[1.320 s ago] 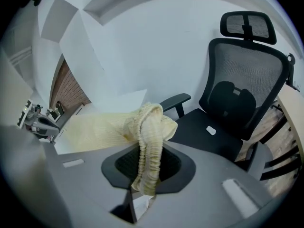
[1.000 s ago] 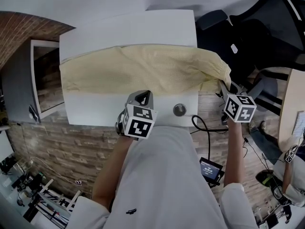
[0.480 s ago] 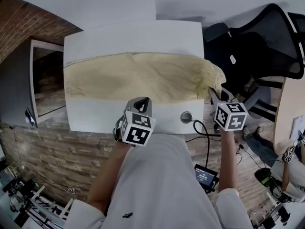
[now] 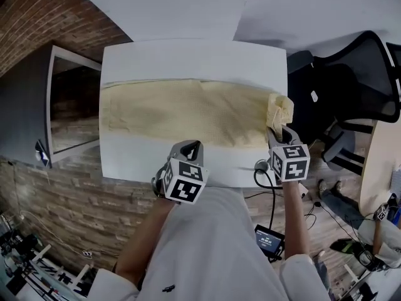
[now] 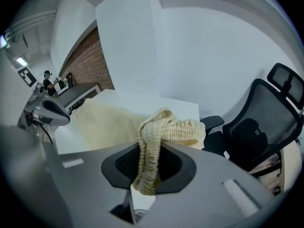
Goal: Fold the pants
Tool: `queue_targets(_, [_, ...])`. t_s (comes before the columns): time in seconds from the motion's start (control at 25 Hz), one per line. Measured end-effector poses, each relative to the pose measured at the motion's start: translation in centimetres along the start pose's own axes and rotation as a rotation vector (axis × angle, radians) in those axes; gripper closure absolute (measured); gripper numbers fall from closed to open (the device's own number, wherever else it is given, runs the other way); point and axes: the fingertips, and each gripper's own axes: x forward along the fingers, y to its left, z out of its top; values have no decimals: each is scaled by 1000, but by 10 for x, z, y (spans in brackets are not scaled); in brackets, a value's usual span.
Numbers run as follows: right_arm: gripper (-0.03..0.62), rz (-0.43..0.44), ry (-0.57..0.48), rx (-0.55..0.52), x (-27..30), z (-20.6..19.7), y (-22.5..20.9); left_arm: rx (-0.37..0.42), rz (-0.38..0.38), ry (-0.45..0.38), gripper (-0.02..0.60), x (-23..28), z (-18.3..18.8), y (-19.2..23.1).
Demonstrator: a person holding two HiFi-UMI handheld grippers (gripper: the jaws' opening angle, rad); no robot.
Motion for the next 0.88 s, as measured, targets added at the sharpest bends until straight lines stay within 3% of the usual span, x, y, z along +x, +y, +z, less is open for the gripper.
queue_targets(0.44, [519, 9, 58, -76, 61, 9, 75, -6, 5, 6, 577, -16, -21, 38])
queue_targets(0.56, [485, 44, 86, -53, 77, 5, 96, -8, 5, 11, 577, -20, -27, 47])
queue_targets(0.68, [372, 122, 88, -5, 83, 4, 117, 0, 3, 19, 577, -20, -32, 53])
queue_targets(0.88, [373, 157, 37, 23, 71, 10, 128, 18, -7, 19, 577, -18, -29, 54])
